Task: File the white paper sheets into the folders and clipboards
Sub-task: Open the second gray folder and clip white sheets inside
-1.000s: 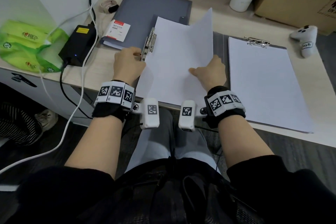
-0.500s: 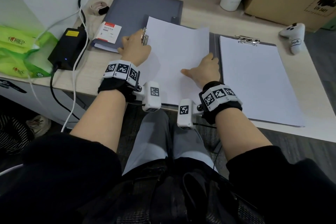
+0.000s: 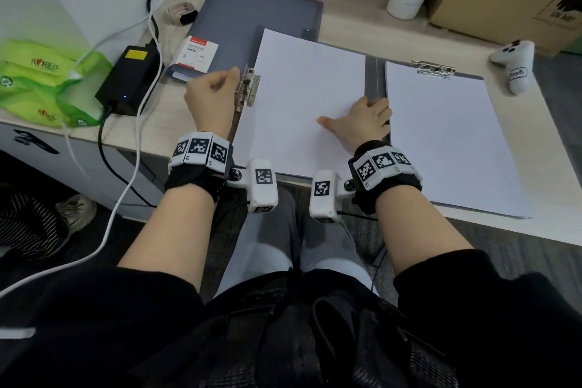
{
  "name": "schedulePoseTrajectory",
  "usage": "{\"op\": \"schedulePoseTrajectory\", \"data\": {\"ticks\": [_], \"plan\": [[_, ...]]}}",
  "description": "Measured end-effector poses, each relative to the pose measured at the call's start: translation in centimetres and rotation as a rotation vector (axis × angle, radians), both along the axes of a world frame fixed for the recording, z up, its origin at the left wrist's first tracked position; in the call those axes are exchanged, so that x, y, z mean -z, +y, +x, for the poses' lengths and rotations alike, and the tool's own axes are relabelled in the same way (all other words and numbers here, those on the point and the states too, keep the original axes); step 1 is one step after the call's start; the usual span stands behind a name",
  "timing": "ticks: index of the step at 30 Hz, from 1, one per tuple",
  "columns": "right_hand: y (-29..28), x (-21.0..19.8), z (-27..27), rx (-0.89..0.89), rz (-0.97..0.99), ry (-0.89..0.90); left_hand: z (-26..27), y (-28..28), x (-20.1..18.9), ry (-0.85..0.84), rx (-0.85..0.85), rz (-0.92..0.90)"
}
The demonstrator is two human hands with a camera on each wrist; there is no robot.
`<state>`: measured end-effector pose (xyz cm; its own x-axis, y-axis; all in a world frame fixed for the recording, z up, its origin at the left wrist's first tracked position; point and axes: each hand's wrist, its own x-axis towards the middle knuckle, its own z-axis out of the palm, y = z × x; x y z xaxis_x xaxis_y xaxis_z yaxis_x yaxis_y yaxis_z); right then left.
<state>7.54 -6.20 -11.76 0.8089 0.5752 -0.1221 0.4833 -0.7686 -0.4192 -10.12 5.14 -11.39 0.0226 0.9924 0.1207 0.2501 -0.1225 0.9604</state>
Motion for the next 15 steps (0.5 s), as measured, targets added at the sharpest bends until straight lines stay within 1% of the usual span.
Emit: {"op": "schedulePoseTrajectory", "data": {"ticks": [2,4,5,10,13,15], "plan": [[-0.1,0.0,-0.1,-0.003,0.000,-0.005,0.0,0.6,0.4,0.029,0.006,-0.100],[-0.1,0.0,-0.2,-0.004,-0.001,-0.005,-0.1,1.0,0.3,0.132,0.033,-0.212],[-0.1,0.0,-0.2,-0.006,-0.002,-0.001,-0.1,1.2,0.2,0.153,0.059,-0.261],[-0.1,0.0,-0.2,-0.010,-0.008,0.020,-0.4,1.4,-0.9,0.077,0.251,-0.506],[-0.1,0.0,-0.1,-0.012,-0.019,0.029,-0.9,1.3,-0.7,0.026,0.347,-0.546],[-0.1,0.0,-0.1,-0.010,-0.028,0.032,-1.0,1.3,-0.6,0.058,0.358,-0.515]]}}
